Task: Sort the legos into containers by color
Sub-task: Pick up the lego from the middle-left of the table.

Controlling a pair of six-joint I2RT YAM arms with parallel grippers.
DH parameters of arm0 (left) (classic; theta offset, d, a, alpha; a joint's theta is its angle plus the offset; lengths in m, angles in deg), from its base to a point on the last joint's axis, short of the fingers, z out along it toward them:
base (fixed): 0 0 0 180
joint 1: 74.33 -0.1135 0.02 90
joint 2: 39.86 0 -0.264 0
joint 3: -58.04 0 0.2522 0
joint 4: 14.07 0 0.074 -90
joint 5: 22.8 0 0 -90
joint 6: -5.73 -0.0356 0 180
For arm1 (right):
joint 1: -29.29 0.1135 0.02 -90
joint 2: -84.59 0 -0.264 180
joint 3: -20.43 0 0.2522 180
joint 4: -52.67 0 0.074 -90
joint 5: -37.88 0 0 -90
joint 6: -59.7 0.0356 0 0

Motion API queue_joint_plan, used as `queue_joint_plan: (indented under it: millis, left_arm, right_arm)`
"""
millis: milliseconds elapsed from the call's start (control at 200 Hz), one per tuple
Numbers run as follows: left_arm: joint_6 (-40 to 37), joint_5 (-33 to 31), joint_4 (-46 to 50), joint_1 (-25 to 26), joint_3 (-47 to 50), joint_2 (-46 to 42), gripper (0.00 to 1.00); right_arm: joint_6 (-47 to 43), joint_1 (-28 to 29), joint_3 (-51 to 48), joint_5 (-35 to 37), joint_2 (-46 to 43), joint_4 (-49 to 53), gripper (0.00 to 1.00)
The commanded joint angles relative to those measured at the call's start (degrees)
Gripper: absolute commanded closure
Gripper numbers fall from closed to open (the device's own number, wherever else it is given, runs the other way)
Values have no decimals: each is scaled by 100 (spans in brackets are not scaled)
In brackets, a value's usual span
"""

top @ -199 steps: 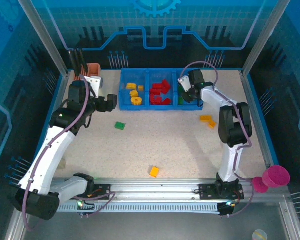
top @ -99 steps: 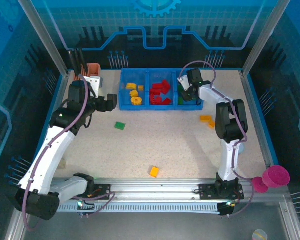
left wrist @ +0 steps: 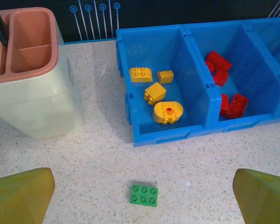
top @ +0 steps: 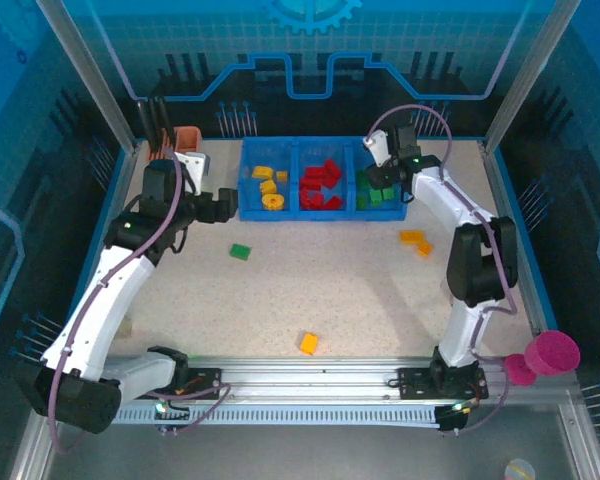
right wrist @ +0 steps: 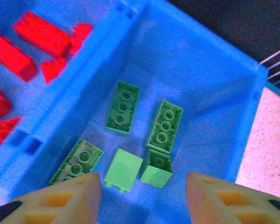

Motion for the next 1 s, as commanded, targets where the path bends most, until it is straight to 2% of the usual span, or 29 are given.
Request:
queue_joint_plan:
  millis: [0,125,200,345,485,665,846,996]
  left_arm:
    - [54,168,-224,-69,-54,-30,1]
    - [-53,-80,-212,-69,-58,-41,1]
    - [-155,-147,-205,-95,-29,-89,1]
    - [-172,-143,-80,-255,81,-278,1]
    - [-136,-108,-115,-454,288,-584,1]
    - [-106,-80,-12,-548,413,-814,1]
    - [-126,-51,34,-654,555,-1002,1]
    - [-79,51,37,-724,652,-1101,1]
  right_arm:
    - [-356,423,-300,-457,-415,-70,48]
    - [-746,1176,-560,-607,-598,-141,47]
    - [-720,1633,-888,-652,-717,-565,46]
    - [-912,2379,-1521,-1567,-806,-1388,41]
    - [-737,2870,-1478,-2150,-365,-1769,39]
    - [-475,3391,-1230,-1965,257,-2222,39]
    - [-251,3646,-534,-1570,870,-1710,38]
    - [114,3672,807,-1445,1650,-324,39]
